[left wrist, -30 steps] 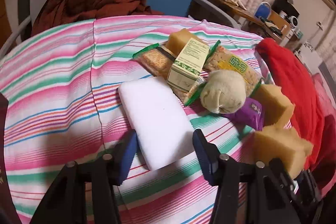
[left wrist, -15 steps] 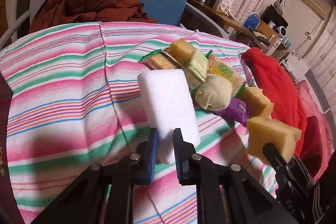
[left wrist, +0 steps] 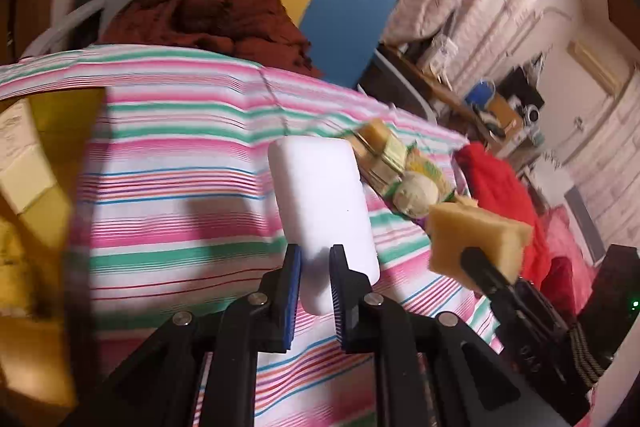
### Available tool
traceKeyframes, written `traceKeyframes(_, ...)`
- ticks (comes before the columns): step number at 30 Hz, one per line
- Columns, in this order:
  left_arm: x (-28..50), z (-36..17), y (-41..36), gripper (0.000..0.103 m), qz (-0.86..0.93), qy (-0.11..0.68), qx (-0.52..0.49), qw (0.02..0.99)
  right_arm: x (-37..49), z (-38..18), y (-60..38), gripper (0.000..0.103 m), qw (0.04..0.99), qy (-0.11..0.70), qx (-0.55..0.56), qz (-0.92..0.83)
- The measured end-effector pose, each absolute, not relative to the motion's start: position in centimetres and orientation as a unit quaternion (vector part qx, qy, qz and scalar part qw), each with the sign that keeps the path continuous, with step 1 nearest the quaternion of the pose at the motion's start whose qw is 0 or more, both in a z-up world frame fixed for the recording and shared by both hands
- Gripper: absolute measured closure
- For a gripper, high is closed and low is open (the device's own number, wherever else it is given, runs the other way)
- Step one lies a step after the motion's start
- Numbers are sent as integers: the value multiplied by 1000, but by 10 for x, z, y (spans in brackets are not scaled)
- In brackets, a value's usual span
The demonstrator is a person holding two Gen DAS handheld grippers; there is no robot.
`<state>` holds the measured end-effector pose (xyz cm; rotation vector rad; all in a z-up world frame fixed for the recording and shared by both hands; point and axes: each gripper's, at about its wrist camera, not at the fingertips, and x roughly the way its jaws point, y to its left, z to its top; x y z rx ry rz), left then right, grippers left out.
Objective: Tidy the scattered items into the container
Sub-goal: 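Carry both sponges over the gold tray and open both grippers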
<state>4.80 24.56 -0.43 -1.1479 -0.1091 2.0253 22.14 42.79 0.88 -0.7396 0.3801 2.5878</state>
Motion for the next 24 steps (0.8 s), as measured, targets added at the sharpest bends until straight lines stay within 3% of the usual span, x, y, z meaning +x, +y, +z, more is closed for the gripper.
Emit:
traceKeyframes(11, 18, 26, 111, 90, 849, -114, -407, 318, 144, 27, 321, 65, 71, 97, -275, 954)
traceKeyframes(24, -51, 11, -11, 89, 868, -157, -417, 219, 52, 23, 211, 64, -15, 35, -313, 949)
